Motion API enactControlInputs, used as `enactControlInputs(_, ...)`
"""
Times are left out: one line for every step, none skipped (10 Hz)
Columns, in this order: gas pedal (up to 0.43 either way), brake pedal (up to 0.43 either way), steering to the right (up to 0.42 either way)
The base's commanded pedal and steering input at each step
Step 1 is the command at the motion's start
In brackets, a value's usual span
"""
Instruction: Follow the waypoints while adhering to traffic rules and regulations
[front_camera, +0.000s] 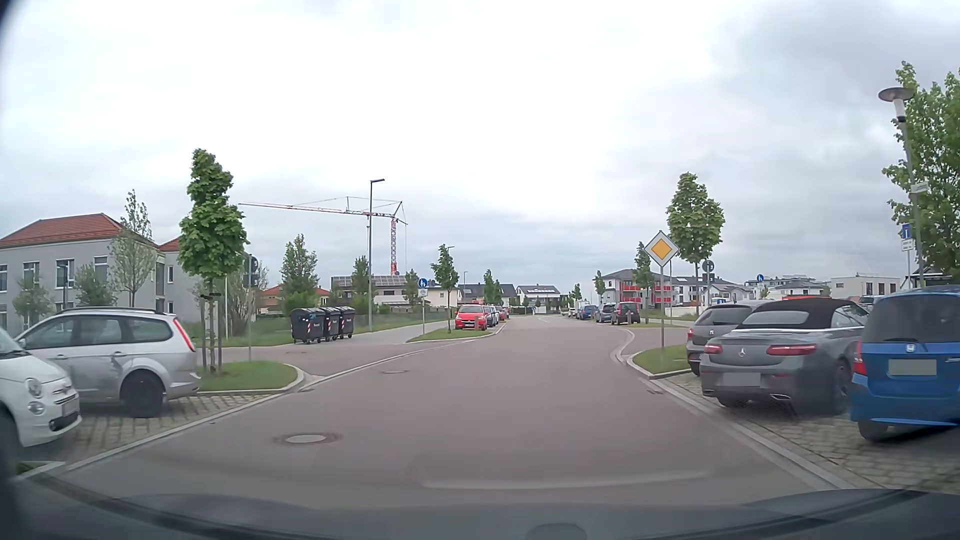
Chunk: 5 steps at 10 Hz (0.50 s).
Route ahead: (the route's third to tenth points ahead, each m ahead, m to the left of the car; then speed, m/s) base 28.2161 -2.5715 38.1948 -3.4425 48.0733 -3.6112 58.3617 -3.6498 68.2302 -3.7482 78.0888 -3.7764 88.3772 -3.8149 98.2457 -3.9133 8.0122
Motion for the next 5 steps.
enactControlInputs(0.157, 0.000, 0.033)
enactControlInputs(0.157, 0.000, 0.035)
enactControlInputs(0.157, 0.000, 0.034)
enactControlInputs(0.157, 0.000, 0.035)
enactControlInputs(0.157, 0.000, 0.035)
